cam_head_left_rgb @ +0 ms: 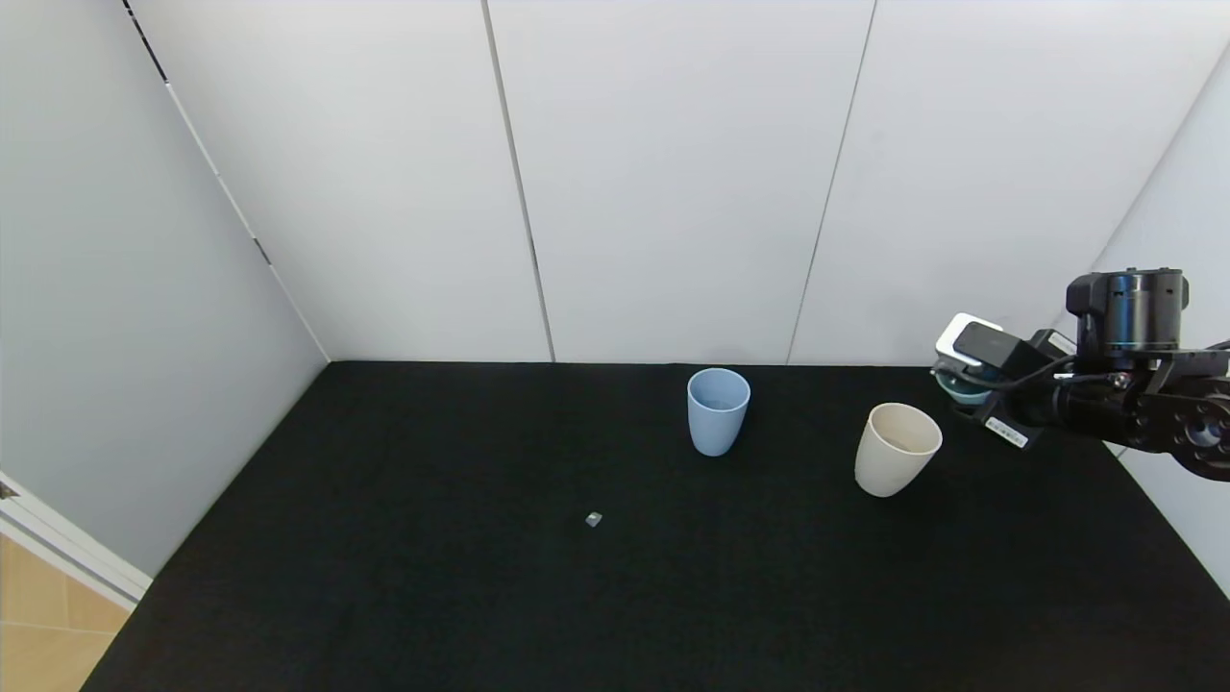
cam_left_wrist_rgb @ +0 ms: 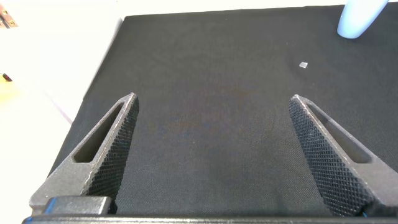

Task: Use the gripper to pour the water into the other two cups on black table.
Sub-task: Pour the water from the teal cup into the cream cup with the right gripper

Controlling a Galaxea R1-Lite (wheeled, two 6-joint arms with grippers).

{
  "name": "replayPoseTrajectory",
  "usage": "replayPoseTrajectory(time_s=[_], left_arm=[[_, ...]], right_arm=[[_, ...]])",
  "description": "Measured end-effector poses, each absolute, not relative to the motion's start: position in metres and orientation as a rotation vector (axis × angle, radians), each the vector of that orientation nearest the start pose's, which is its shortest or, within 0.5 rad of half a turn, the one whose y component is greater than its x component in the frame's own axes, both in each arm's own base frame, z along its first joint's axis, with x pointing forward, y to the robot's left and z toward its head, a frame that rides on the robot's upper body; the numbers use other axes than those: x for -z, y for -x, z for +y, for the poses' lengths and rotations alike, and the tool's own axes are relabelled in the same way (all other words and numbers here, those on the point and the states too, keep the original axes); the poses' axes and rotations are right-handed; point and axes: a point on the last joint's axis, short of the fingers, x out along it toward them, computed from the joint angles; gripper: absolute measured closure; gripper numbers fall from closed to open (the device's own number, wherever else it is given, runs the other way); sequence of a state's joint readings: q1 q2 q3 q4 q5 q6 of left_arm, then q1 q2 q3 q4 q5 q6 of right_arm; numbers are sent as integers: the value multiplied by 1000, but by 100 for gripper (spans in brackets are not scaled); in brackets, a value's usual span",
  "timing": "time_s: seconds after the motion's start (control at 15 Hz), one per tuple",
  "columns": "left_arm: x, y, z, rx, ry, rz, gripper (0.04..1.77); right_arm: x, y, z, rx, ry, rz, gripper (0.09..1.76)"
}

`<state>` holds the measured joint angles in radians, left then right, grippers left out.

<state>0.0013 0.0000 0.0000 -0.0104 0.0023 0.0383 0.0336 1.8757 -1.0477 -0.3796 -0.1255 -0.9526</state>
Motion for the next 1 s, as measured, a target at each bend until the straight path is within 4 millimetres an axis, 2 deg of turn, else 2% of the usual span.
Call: replayPoseTrajectory(time_s=[1.0], left_arm=[[-77, 23, 0, -4, -38, -11, 9]], right_arm=[[-163, -344, 27, -173, 1184, 507, 66]])
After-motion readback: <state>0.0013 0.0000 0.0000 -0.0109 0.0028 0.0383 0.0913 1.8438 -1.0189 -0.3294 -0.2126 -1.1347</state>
